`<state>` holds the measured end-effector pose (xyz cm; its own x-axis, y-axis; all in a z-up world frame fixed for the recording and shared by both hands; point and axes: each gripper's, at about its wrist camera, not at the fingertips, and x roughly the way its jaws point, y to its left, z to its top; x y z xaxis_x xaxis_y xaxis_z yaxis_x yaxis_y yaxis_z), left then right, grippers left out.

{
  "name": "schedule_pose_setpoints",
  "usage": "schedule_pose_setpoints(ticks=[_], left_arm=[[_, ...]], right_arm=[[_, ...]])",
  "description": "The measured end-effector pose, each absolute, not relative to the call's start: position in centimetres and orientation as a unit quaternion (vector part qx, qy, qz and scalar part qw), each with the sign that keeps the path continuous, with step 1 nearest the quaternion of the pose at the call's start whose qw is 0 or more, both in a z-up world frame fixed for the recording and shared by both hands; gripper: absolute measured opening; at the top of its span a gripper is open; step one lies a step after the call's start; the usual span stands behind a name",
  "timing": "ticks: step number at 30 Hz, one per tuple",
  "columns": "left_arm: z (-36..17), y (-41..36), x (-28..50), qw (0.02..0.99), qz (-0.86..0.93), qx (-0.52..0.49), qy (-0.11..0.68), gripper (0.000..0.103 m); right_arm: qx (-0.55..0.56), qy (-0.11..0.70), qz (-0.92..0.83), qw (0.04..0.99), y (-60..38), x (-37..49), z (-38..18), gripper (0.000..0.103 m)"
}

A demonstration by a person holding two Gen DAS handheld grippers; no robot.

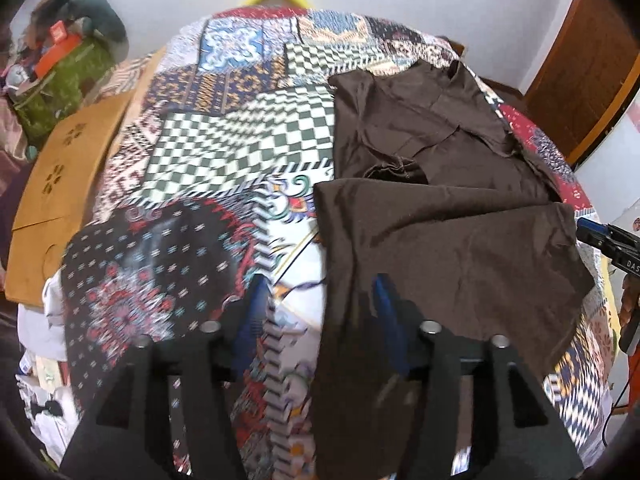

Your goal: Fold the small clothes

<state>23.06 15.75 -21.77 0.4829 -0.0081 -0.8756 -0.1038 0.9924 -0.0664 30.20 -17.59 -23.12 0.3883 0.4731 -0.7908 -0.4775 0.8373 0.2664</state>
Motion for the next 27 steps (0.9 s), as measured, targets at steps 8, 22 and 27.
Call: schedule_pose_setpoints(ticks=[8,22,27], left_arm=[[-23.3,16.5,18.4,0.843,0.029,-0.075,0.532,0.056],[-24.9,14.5,14.1,0.84,-0.008,-0.116,0.53,0.012],[-22.7,14.4,13.8,0.855,0.013,-0.086,0.511,0.005]], right_arm=[[-0.002,0.499,0.254,0.828,-20.7,27.3,-24.9,0.042],[0.035,0.515,0.257,0.817,-20.3,24.9,-27.1,0.007],[0.027,0.494,0.265,0.828,-20.4,23.8,-25.0,0.007]])
